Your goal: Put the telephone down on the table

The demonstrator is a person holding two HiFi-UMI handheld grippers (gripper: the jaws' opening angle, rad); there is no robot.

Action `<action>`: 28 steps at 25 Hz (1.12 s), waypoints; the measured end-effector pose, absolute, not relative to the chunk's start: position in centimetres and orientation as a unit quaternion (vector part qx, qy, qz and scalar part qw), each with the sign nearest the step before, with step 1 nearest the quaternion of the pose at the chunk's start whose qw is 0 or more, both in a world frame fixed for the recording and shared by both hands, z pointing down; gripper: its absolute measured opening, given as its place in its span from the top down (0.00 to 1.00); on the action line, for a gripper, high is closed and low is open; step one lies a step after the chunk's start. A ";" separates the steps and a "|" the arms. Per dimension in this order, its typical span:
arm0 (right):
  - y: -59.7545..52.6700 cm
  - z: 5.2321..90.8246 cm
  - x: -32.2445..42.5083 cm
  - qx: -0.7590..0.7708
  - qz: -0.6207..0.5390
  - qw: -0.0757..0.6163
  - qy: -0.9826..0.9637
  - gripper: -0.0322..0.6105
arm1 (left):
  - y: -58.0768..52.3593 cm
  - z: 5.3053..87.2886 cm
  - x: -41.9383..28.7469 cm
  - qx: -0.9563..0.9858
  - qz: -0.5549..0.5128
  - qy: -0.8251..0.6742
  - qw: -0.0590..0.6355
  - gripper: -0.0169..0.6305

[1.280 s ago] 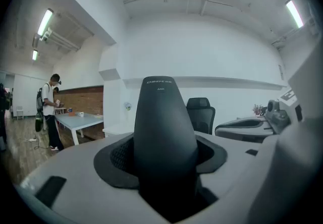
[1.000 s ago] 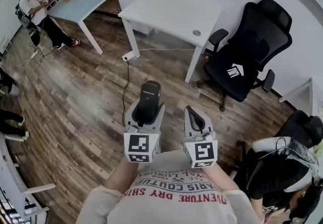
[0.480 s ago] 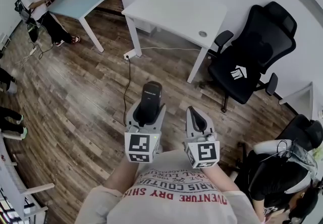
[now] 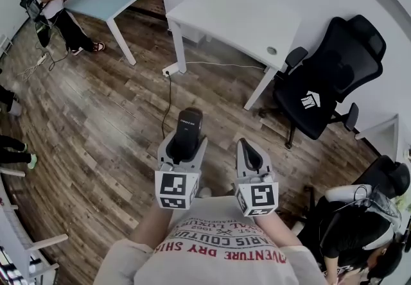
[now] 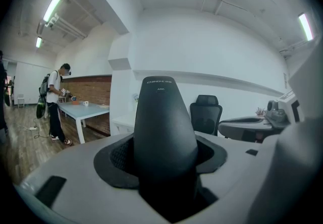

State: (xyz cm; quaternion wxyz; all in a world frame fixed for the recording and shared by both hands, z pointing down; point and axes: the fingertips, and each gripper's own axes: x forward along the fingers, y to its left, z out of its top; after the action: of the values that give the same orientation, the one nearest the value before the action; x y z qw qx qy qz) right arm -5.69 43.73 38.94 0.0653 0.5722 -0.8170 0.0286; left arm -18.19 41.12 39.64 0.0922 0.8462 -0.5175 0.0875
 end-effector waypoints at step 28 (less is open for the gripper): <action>15.4 38.8 2.1 0.526 0.049 0.045 -0.848 0.91 | 15.9 39.4 -10.9 0.816 0.097 -0.561 0.099 0.52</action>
State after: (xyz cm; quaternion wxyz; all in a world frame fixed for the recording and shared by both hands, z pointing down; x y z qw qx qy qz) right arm 2.07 15.41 38.83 0.0453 0.5262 -0.8477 0.0495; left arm -10.91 15.87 39.38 0.0993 0.8163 -0.5608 0.0965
